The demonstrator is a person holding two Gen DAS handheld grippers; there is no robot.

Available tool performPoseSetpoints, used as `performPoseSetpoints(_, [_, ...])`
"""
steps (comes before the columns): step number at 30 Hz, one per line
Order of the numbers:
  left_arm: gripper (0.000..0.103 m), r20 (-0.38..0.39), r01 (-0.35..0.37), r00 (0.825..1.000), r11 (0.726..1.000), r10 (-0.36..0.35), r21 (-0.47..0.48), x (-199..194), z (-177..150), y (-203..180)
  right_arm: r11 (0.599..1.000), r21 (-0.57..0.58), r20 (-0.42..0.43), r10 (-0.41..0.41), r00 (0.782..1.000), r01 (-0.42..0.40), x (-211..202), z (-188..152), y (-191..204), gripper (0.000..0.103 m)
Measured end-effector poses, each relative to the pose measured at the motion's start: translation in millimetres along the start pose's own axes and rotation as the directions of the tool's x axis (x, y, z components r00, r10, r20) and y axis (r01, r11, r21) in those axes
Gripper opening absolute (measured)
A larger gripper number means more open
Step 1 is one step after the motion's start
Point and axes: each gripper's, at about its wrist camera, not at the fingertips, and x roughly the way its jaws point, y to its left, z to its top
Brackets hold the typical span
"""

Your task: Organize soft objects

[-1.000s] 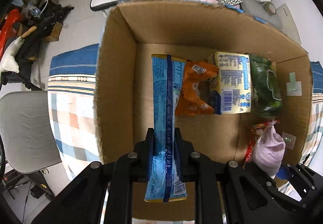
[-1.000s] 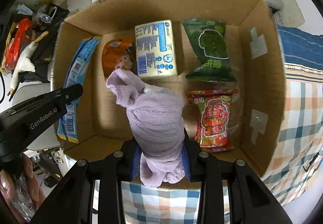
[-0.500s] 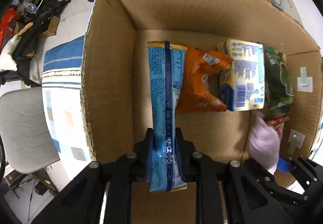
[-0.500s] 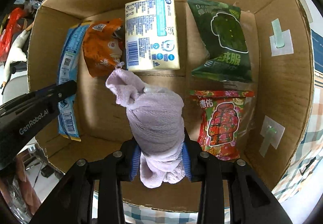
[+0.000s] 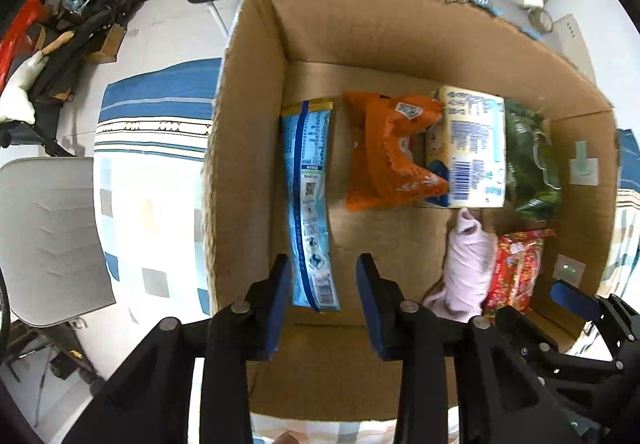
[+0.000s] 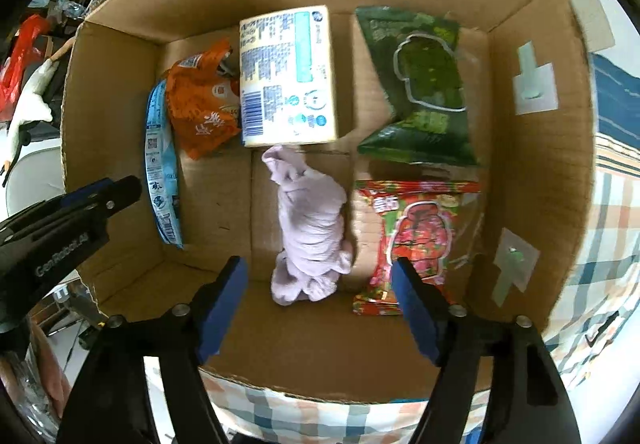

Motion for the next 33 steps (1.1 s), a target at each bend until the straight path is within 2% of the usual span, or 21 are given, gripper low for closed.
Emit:
performPoseSetpoints(2, [0.042,0.025,0.007,1.0,1.0,-0.007,0.005,-7,-8,-2,1.0,-0.007,0.025,-0.015,1.0,0.015,-6,-5,-2,0.08])
performPoseSetpoints(3, [0.048,0.035,0.01,0.999,1.0,-0.011,0.003,-9,-12,-3,1.0,-0.013,0.034,-0.02,0.999,0.021,-9,-9,-2,0.082])
performPoseSetpoints(4, [0.053,0.05,0.006,0.999,1.0,-0.006,0.001,-12,-16,-5,0.999,-0.018,0.048,-0.03,0.998,0.031,-14,-13,-2,0.088])
performPoseSetpoints(6, [0.079,0.078,0.01,0.997,1.0,-0.01,0.007,-20,-22,-6,0.999,-0.028,0.072,-0.04,0.997,0.042,-22,-21,-1,0.092])
performPoseSetpoints(8, [0.089,0.108,-0.001,0.994,1.0,-0.001,0.015,-28,-29,-10,0.998,-0.031,0.094,-0.05,0.994,0.053,-23,-33,-8,0.095])
performPoseSetpoints(11, [0.09,0.145,-0.008,0.989,1.0,0.005,0.018,-39,-37,-13,0.997,-0.03,0.132,-0.063,0.989,0.067,-33,-43,-11,0.103])
performPoseSetpoints(15, [0.098,0.198,-0.001,0.98,1.0,-0.001,0.009,-54,-47,-11,0.998,-0.013,0.158,-0.051,0.986,0.054,-42,-53,-18,0.103])
performPoseSetpoints(25, [0.098,0.295,0.012,0.956,1.0,-0.012,0.004,-98,-81,-18,0.999,0.019,0.219,-0.036,0.975,0.032,-72,-81,-35,0.103])
performPoseSetpoints(29, [0.098,0.355,0.011,0.935,1.0,-0.008,-0.006,-125,-104,-18,1.0,0.014,0.25,-0.023,0.968,0.02,-90,-98,-38,0.103])
performPoseSetpoints(33, [0.098,0.424,0.003,0.906,1.0,0.004,-0.015,-157,-132,-19,1.0,-0.005,0.307,-0.02,0.952,0.023,-114,-123,-36,0.103])
